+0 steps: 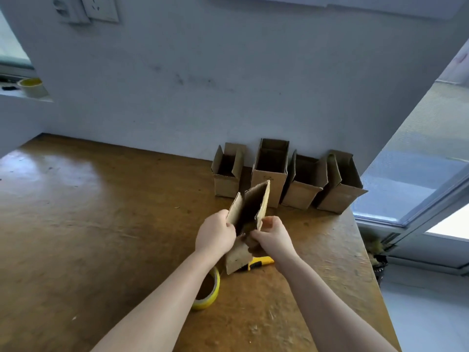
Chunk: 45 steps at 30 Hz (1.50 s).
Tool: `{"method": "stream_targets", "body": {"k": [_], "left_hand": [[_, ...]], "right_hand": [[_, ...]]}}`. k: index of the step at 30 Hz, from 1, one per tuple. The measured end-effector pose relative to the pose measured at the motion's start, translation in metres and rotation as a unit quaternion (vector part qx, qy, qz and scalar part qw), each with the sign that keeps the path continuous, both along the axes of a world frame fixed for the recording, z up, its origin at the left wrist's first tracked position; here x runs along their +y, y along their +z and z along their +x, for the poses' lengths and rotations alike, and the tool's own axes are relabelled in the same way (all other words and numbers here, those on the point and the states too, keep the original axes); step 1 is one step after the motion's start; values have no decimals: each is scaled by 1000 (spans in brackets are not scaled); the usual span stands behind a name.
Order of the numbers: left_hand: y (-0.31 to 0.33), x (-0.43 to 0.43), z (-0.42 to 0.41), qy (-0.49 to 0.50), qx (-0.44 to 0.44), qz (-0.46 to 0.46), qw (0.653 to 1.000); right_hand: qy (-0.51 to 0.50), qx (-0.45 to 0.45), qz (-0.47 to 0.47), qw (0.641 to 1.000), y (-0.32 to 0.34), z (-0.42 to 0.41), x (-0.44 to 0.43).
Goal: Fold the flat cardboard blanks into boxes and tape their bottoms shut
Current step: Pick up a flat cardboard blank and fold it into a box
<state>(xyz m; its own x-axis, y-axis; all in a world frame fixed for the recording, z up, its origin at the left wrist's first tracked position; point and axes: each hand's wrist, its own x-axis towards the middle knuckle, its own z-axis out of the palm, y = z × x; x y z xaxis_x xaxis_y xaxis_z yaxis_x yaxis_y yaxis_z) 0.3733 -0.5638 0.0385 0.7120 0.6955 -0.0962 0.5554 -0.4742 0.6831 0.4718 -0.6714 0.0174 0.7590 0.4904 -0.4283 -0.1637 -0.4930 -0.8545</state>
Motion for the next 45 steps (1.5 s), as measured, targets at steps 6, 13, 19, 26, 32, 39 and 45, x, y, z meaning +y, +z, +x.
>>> {"method": "stream_targets", "body": {"k": [6, 13, 19, 26, 32, 39, 45], "left_hand": [[2, 7, 1, -30, 46, 115, 992], [-5, 45, 2, 35, 4, 18, 999], [-20, 59, 5, 153, 2, 60, 986], [-27, 59, 11, 191, -137, -4, 972], [-41, 50, -1, 139, -295, -137, 935], [-50, 37, -12, 257, -254, 12, 932], [-38, 30, -2, 247, -179, 1, 952]], "right_hand": [[-114, -7, 55, 992, 10, 33, 4], [22, -62, 37, 997, 11, 46, 11], [141, -126, -42, 981, 3, 37, 24], [166, -250, -65, 952, -3, 34, 29], [169, -256, -66, 950, -2, 35, 28], [136, -261, -79, 952, -2, 28, 33], [206, -263, -51, 941, 2, 30, 28]]}}
